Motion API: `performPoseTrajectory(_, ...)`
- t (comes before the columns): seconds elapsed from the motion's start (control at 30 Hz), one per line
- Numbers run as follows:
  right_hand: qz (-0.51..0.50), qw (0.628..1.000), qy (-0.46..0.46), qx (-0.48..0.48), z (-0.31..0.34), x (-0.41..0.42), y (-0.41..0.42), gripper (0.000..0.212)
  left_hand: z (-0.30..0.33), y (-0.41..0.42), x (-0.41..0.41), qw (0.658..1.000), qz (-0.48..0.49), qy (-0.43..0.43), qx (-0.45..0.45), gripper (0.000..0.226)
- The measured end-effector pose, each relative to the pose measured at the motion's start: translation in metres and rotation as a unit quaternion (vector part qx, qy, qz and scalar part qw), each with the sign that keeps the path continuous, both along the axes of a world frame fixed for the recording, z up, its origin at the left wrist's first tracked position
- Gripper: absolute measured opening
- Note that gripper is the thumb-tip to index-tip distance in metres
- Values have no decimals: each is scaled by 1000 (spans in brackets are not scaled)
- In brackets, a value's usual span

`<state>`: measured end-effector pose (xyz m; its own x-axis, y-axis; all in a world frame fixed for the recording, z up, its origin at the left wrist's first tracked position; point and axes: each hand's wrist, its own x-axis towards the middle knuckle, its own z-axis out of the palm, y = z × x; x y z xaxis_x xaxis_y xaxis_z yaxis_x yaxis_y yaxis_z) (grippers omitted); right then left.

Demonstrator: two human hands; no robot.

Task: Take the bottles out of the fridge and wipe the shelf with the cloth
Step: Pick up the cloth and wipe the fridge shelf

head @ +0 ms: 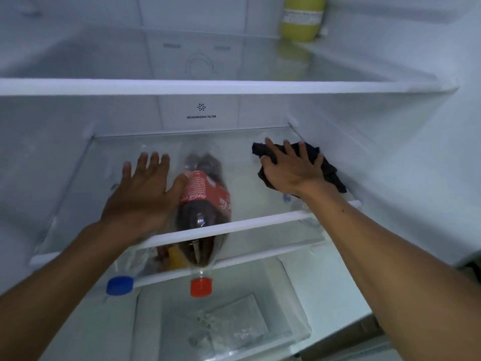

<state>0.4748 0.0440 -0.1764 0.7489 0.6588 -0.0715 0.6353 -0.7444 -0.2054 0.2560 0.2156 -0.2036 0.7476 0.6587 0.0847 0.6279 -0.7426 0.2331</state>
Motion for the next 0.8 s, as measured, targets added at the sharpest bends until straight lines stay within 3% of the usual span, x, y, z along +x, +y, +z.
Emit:
performPoseTrajectory(0.27,-4,1000,6,21,4,11,50,56,15,-17,-1,1000,10,-23,-16,71)
performPoseTrajectory(0.57,175,980,12,92,0,-44,49,59,22,-23,-6,999,16,-18,-26,62)
performPoseTrajectory(0.8,103,993,25,50,5,-66,7,53,39,-41,-12,997,39,-29,-67,59)
